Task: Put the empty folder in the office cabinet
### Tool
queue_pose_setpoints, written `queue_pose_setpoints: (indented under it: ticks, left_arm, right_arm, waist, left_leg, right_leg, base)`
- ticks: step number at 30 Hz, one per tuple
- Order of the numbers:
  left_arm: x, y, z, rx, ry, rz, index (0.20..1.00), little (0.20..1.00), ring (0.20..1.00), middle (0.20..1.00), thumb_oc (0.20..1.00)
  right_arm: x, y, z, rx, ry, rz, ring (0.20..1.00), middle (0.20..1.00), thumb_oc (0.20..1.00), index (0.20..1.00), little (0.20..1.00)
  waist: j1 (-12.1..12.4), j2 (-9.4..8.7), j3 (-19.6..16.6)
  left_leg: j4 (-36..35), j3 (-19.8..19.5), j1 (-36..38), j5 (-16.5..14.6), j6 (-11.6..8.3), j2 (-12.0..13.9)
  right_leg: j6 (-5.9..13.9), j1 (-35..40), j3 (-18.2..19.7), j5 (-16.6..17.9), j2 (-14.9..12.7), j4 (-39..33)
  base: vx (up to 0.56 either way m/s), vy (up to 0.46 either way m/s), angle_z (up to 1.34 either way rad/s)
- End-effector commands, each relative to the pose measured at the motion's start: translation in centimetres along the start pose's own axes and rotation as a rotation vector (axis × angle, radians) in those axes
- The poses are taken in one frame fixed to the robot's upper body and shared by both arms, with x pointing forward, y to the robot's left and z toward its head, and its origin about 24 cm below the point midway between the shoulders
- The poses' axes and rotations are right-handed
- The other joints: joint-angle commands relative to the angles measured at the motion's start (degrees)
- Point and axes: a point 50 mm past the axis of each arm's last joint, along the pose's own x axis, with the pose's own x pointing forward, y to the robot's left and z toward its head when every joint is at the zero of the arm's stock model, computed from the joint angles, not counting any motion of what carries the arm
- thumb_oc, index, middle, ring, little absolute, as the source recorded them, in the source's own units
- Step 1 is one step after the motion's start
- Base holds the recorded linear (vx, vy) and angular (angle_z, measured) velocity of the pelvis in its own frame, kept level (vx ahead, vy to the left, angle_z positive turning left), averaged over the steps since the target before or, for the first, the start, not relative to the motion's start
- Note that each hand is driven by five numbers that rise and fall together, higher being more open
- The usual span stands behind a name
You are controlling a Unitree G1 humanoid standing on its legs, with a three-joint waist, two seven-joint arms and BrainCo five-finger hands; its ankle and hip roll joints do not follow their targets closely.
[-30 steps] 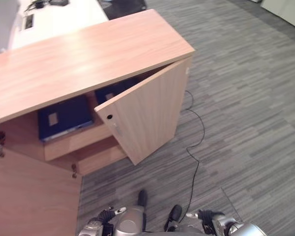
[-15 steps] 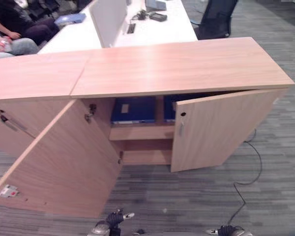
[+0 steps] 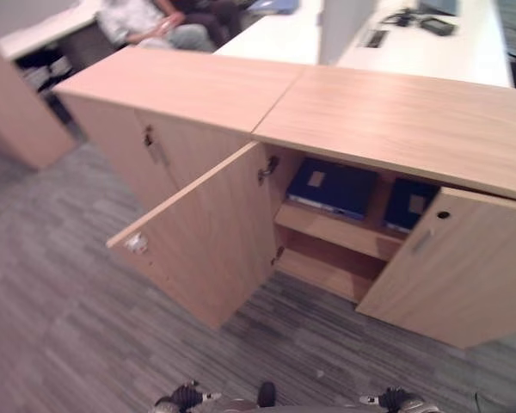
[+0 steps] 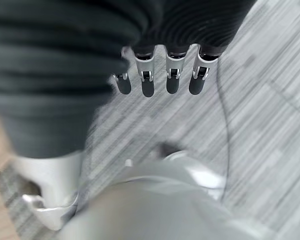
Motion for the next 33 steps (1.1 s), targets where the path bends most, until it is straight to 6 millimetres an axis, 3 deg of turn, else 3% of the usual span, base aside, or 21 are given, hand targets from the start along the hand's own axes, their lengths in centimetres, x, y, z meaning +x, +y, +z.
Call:
queue_pose_setpoints:
  ticks: [1,4,7,14,15,17,20,23,27,28,30,33]
  left_arm:
    - [-0.2,0.5,-1.5,0.022,0.036,0.030,1.000,1.000,1.000,1.000,1.000]
    - [-0.5,0.8,-2.9,-0.042,0.082,0.057,1.000,1.000,1.000,1.000,1.000]
    - [-0.7,1.2,-3.6,-0.089,0.103,0.083,1.000,1.000,1.000,1.000,1.000]
    - [-0.8,3.3,-3.2,-0.154,0.080,0.184,1.000,1.000,1.000,1.000,1.000]
    - [-0.9,4.9,-2.1,-0.236,0.038,0.249,1.000,1.000,1.000,1.000,1.000]
    - [-0.9,4.9,-2.1,-0.236,0.038,0.249,1.000,1.000,1.000,1.000,1.000]
    - [-1.1,7.3,-0.6,-0.427,-0.044,0.338,1.000,1.000,1.000,1.000,1.000]
    - [-1.2,7.8,-0.1,-0.431,-0.067,0.349,1.000,1.000,1.000,1.000,1.000]
    - [-2.0,11.4,2.6,-0.423,-0.175,0.428,1.000,1.000,1.000,1.000,1.000]
    - [-2.0,11.4,2.6,-0.423,-0.175,0.428,1.000,1.000,1.000,1.000,1.000]
    - [-2.8,13.3,5.5,-0.417,-0.284,0.468,1.000,1.000,1.000,1.000,1.000]
    - [-3.3,14.8,7.2,-0.433,-0.334,0.502,1.000,1.000,1.000,1.000,1.000]
  right_arm:
    - [0.0,-1.5,-0.6,0.031,0.018,-0.047,1.000,1.000,1.000,1.000,1.000]
    - [0.0,-1.3,-1.2,0.003,0.029,-0.036,1.000,1.000,1.000,1.000,1.000]
    - [0.0,-1.3,-1.5,0.030,0.033,-0.039,1.000,1.000,1.000,1.000,1.000]
    - [0.0,-1.4,-2.0,0.048,0.040,-0.045,1.000,1.000,1.000,1.000,1.000]
    - [0.0,-1.4,-2.5,0.056,0.057,-0.051,1.000,1.000,1.000,1.000,1.000]
    - [0.0,-1.4,-2.4,0.056,0.057,-0.051,1.000,1.000,1.000,1.000,1.000]
    - [-0.1,-1.4,-3.9,0.059,0.101,-0.047,1.000,1.000,1.000,1.000,1.000]
    - [-0.1,-1.4,-4.2,0.052,0.112,-0.046,1.000,1.000,1.000,1.000,1.000]
    - [-0.2,-1.7,-5.3,0.041,0.139,-0.049,1.000,1.000,1.000,1.000,1.000]
    - [-0.2,-1.7,-5.3,0.041,0.139,-0.049,1.000,1.000,1.000,1.000,1.000]
    - [-0.3,-2.0,-5.5,0.045,0.142,-0.056,1.000,1.000,1.000,1.000,1.000]
    - [-0.2,-2.3,-5.5,0.047,0.138,-0.059,1.000,1.000,1.000,1.000,1.000]
  waist:
    - [-0.1,0.27,-0.6]
    - [0.7,-0.15,-2.4]
    - [1.2,-0.81,-2.8]
    - [2.0,-1.67,-4.3]
    - [1.9,-1.79,-4.6]
    - [1.9,-1.79,-4.6]
    - [1.5,-1.88,-5.4]
    - [1.4,-1.81,-5.6]
    - [0.8,-1.78,-5.9]
    - [0.8,-1.78,-5.9]
    - [0.5,-1.98,-6.1]
    - [0.1,-2.19,-6.2]
  left_leg:
    - [-0.4,2.7,0.6,-5.1,0.97,-5.3]
    - [-0.4,2.2,0.5,-5.0,0.26,-4.7]
    - [-0.4,1.5,1.0,-5.0,-0.19,-4.3]
    - [-0.4,1.8,2.1,-5.7,-0.55,-3.5]
    - [-0.4,1.9,2.6,-5.9,-0.66,-3.1]
    - [-0.4,1.9,2.6,-5.9,-0.66,-3.1]
    - [-0.4,2.7,3.5,-6.5,-0.75,-2.6]
    - [-0.4,2.9,3.7,-6.6,-0.78,-2.5]
    - [-0.4,3.9,3.9,-7.1,-0.96,-2.0]
    - [-0.4,3.9,3.9,-7.1,-0.96,-2.0]
    - [-0.4,4.5,4.1,-7.3,-1.00,-1.8]
    - [-0.4,5.1,4.4,-7.5,-1.04,-1.7]
  right_leg:
    - [1.48,-0.3,-4.0,0.9,-1.3,-0.5]
    - [1.18,2.3,-6.9,2.7,-0.7,-5.3]
    - [0.74,4.0,-6.8,3.2,0.4,-8.3]
    - [0.22,6.3,-7.7,3.0,1.1,-10.2]
    - [0.05,6.7,-7.8,2.6,1.3,-10.2]
    - [0.05,6.7,-7.8,2.5,1.3,-10.2]
    - [-0.11,7.2,-7.3,2.1,1.6,-10.2]
    - [-0.11,7.3,-7.2,2.1,1.7,-10.2]
    - [-0.02,7.1,-6.7,2.1,2.0,-10.2]
    - [-0.02,7.1,-6.7,2.1,2.0,-10.2]
    - [0.13,7.0,-6.4,2.2,2.1,-10.2]
    - [0.24,7.1,-5.9,2.3,2.2,-10.2]
  base:
    - [0.06,-0.127,0.85]
    - [0.10,-0.122,0.60]
    - [0.07,-0.096,0.06]
    - [0.06,-0.068,0.03]
    - [0.04,-0.042,0.00]
    - [0.02,-0.021,0.00]
    - [0.05,-0.033,-0.06]
    - [0.02,-0.012,-0.08]
    - [0.01,-0.016,-0.14]
    - [0.01,-0.018,-0.15]
    - [0.01,-0.019,-0.12]
    - [0.01,-0.009,-0.06]
